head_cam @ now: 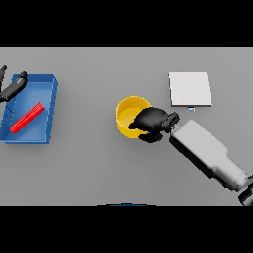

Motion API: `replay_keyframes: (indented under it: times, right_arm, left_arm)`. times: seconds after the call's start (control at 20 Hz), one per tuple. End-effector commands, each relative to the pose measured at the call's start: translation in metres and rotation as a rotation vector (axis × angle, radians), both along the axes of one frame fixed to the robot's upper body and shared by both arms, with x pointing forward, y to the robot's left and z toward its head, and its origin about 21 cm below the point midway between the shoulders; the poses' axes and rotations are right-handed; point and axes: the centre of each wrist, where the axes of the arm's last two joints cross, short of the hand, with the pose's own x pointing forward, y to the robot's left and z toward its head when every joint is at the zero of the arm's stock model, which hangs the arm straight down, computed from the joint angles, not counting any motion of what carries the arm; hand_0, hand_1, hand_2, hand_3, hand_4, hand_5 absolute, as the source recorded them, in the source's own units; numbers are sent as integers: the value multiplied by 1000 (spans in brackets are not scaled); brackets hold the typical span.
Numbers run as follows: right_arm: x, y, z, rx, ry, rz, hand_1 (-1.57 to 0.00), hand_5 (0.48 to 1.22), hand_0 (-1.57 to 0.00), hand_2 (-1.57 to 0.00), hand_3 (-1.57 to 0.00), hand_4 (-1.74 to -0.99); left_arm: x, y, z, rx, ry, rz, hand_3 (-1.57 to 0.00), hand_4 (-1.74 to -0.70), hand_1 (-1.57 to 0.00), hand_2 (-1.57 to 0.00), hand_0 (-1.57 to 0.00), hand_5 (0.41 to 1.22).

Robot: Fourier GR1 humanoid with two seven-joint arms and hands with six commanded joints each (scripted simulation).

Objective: Pick up the red beaker and tilt it to pour out 1 green nut into yellow bowl. Pick up the yellow bowl and place it on the metallic measuring scale.

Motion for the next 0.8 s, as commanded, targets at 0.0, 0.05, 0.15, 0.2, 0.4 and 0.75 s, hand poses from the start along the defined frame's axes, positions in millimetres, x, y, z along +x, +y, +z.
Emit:
replay_keyframes:
  times: [0.0, 0.05, 0.15, 0.2, 0.4, 0.75]
  right_arm:
    - [0, 0, 1, 2, 2, 3, -1009, 1079, -1045, -870, -574, -1552]
    - [1, 0, 2, 6, 5, 12, -1121, 1107, -1150, -1010, -716, -1586]
    - [-1, -1, 0, 14, -6, 13, -1283, 1148, -1302, -1164, -941, -1640]
    - [0, -1, 2, 10, -16, 17, -1341, 1163, -1356, -1192, -1041, -1660]
    - [-2, -1, 1, 35, -35, 12, -1477, 1197, -1483, -1293, -1233, -1708]
    - [3, -13, 30, 82, -31, -40, -1551, 1216, -1553, -1344, -1317, -1734]
  left_arm:
    - [0, 3, 0, 5, 6, 4, 1, -719, 1, 1, 1, 693]
    - [0, 2, 1, 2, -4, -6, 1, -722, 1, 1, 1, 696]
    - [1, 0, 1, -3, 1, -4, 1, -725, 1, 1, 1, 699]
    - [3, 0, 1, 4, 3, -2, 1, -725, 1, 1, 1, 698]
    - [4, -1, 5, 12, 1, -11, 1, -719, 1, 1, 1, 696]
    - [2, -2, 0, 6, 12, -4, 1, -723, 1, 1, 1, 694]
